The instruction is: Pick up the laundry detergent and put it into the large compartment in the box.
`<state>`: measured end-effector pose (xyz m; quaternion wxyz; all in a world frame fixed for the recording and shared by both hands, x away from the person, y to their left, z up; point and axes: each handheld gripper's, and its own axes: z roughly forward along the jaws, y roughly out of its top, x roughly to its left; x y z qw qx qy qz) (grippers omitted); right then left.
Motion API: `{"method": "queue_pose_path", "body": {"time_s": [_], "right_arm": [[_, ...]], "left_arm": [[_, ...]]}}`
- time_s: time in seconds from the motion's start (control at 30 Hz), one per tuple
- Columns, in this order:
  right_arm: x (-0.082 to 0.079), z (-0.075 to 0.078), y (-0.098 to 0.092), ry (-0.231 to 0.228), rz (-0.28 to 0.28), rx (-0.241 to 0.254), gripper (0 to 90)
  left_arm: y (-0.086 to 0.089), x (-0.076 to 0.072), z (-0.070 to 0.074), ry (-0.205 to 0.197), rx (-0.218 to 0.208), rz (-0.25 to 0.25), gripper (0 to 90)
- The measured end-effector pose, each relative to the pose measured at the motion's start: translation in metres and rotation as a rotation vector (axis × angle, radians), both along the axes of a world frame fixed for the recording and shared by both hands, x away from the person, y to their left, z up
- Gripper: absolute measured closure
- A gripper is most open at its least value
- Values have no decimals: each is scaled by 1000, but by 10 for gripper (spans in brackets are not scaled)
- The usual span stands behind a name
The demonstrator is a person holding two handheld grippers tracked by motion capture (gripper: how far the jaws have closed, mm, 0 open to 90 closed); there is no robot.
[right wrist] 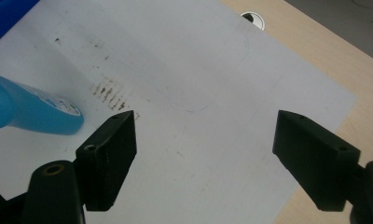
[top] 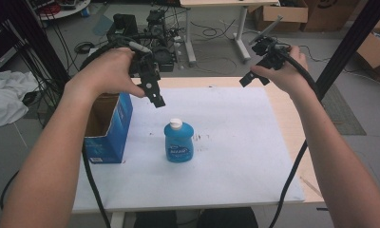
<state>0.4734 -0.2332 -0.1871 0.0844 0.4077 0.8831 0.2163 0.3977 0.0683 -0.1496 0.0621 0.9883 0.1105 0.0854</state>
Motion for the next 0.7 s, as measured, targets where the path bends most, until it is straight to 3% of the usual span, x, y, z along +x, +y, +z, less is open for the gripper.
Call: {"method": "queue_pose_path", "body": {"time_s": [0.7], "right_arm": [[-2, -1, -7, -2, -12, 11, 215]], "left_arm": [[-33, -7, -42, 72, 59, -95, 125]]}}
